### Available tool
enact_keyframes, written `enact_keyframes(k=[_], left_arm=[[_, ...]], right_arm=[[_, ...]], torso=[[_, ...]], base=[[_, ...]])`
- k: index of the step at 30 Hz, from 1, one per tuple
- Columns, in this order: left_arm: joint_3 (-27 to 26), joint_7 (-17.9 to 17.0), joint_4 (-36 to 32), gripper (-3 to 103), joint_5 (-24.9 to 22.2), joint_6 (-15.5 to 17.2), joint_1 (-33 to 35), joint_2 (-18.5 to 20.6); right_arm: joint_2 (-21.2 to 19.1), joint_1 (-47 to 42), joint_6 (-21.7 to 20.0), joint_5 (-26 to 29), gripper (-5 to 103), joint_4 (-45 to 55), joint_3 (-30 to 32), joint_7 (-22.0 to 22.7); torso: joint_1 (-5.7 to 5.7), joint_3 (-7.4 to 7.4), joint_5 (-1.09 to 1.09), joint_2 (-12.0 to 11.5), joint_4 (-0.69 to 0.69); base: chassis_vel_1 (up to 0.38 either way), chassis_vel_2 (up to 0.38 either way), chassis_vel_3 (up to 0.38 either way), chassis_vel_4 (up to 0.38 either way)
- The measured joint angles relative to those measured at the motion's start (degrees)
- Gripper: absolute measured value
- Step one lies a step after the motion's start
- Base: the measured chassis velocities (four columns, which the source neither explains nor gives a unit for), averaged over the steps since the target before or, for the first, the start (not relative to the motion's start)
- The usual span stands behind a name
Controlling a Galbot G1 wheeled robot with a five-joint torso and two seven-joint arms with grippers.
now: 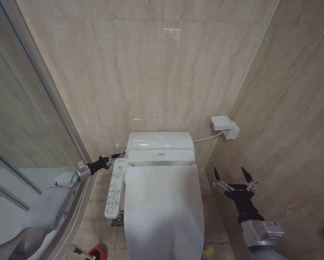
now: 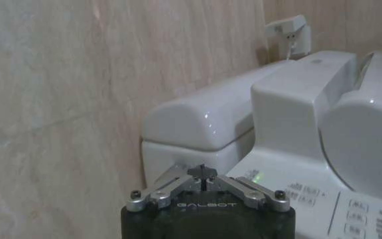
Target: Open the toilet lid, clean the toilet bowl with a toilet brush, close the toilet lid, and flush.
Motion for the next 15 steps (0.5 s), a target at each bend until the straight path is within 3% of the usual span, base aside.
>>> enact_keyframes(k=[15], left_arm=[[-0.1,0.6,3.8,0,0.4,-0.9,-2.3,-0.9]], right_arm=[[0.0,0.0,0.0,0.0,100,0.0,0.0,0.0]], torso=[[0.01,0.00,-0.01,0.0,0.00]], base=[[0.000,0.000,0.000,0.000]])
